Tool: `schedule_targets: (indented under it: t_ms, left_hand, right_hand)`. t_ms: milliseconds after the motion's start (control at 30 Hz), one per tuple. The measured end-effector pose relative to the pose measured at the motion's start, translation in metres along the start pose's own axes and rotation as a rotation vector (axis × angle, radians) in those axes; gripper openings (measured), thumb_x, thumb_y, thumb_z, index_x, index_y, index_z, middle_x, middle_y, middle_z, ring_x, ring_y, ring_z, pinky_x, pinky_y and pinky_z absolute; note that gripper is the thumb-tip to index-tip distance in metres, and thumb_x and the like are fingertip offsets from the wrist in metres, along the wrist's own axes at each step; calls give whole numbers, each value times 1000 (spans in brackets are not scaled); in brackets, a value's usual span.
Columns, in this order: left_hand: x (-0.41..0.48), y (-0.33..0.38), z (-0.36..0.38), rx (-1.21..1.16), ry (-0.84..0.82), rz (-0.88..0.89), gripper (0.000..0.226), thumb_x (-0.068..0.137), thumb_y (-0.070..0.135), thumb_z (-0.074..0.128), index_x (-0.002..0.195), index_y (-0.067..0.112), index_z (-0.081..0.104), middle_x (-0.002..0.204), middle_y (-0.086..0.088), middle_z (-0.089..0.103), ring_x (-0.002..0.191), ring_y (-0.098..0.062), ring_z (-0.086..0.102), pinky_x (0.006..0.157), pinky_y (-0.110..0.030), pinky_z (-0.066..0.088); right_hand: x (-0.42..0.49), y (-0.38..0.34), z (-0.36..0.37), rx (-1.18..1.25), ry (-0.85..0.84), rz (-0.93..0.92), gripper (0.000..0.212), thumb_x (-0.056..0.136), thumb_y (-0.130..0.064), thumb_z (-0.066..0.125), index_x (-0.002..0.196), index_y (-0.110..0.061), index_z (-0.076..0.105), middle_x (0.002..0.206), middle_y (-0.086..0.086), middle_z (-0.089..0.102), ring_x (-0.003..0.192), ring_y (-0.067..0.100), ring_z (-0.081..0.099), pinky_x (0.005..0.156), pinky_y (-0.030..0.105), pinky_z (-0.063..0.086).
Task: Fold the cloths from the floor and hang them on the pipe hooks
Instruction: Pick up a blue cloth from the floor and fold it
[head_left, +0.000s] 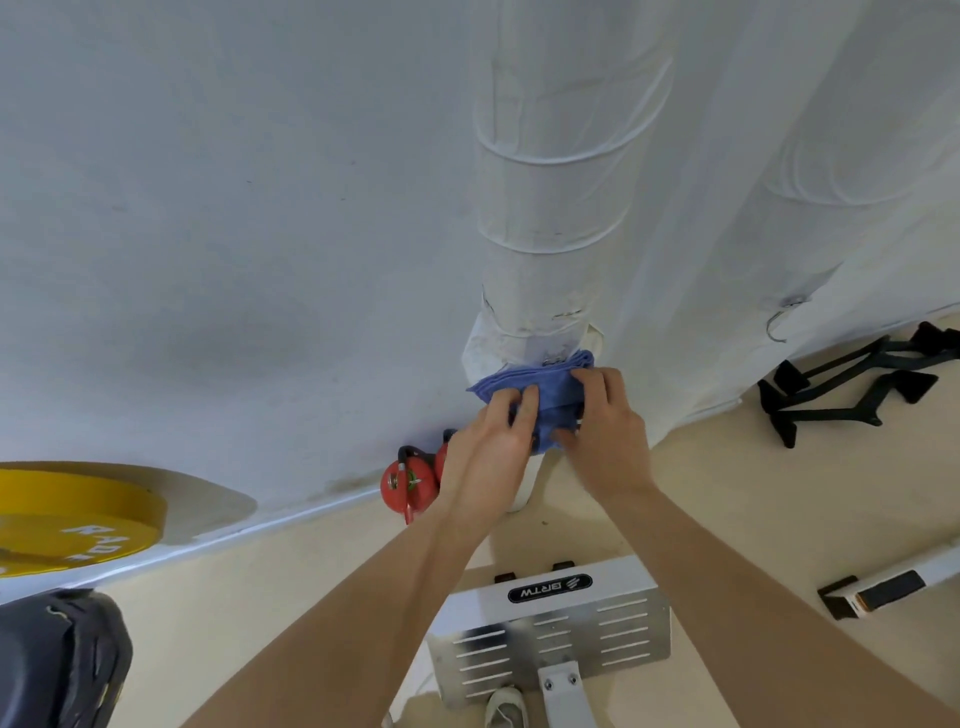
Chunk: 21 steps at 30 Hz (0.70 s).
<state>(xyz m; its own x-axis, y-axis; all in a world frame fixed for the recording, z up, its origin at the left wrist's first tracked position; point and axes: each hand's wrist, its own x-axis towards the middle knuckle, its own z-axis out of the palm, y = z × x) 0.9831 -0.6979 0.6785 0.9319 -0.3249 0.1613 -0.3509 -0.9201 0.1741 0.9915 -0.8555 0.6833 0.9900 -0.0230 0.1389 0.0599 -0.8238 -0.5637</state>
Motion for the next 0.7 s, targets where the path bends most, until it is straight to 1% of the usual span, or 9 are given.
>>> schedule_targets:
  t_ms: [100, 167, 233, 300, 367, 400, 467, 533, 700]
  left_hand:
    - [5, -12, 1, 2, 128, 35, 57, 72, 26, 83, 125, 17, 64, 106, -1, 67, 83, -21, 64, 47, -30, 47]
    - [10, -15, -3, -19, 169, 68, 51, 72, 28, 83, 120, 17, 67, 101, 0, 68, 89, -23, 61, 60, -35, 53]
    - [6, -13, -9, -79, 149, 73, 48, 76, 30, 76, 120, 16, 67, 103, -2, 66, 91, -25, 58, 71, -39, 53]
    - [2, -9, -20, -209, 107, 6, 45, 82, 34, 69, 123, 16, 65, 109, -3, 64, 95, -26, 58, 78, -40, 53]
    - [2, -5, -30, -356, 61, -97, 41, 87, 34, 66, 125, 18, 61, 119, -2, 59, 102, -23, 57, 84, -37, 52]
    - [4, -4, -34, -407, 55, -131, 40, 88, 32, 65, 125, 19, 58, 122, 0, 56, 104, -21, 57, 84, -36, 51]
    - [10, -2, -39, -448, 58, -149, 37, 89, 30, 63, 124, 22, 56, 123, 2, 52, 99, -19, 57, 80, -35, 51]
    - [14, -1, -38, -461, 49, -148, 32, 92, 29, 60, 123, 22, 58, 121, 1, 52, 93, -18, 59, 78, -36, 52]
    - [23, 3, -25, -471, 45, -243, 27, 94, 33, 58, 119, 25, 64, 114, 2, 58, 92, -18, 60, 82, -35, 50]
  right_hand:
    - [2, 1, 5, -39, 33, -31, 63, 64, -11, 84, 118, -6, 51, 116, 10, 52, 76, 31, 65, 58, 35, 51]
    - [2, 0, -2, -83, -7, -10, 63, 69, -19, 82, 123, -11, 50, 119, 7, 51, 88, 30, 63, 64, 37, 52]
    - [-2, -1, -13, -141, -59, -1, 69, 73, -29, 80, 132, -17, 46, 129, 1, 48, 105, 26, 57, 73, 39, 53]
    - [-7, -1, -25, -164, -110, -4, 79, 75, -36, 80, 142, -22, 40, 140, -2, 40, 116, 24, 50, 81, 40, 54]
    - [-13, 1, -35, -142, -100, -10, 83, 76, -38, 79, 146, -27, 36, 145, -2, 29, 112, 20, 49, 77, 39, 54]
    - [-14, 2, -39, -116, -76, -24, 80, 78, -37, 77, 146, -27, 36, 145, -2, 28, 107, 19, 50, 75, 38, 54]
    - [-11, 5, -42, -48, -36, -63, 64, 85, -28, 70, 143, -23, 42, 143, -1, 34, 104, 20, 56, 77, 38, 55]
    - [-3, 6, -39, 30, -59, -64, 53, 89, -20, 65, 140, -19, 47, 140, -2, 43, 105, 22, 60, 83, 39, 55]
    - [12, 5, -23, 141, -40, 42, 37, 85, -11, 67, 122, -15, 61, 120, 2, 60, 89, 23, 69, 82, 33, 54]
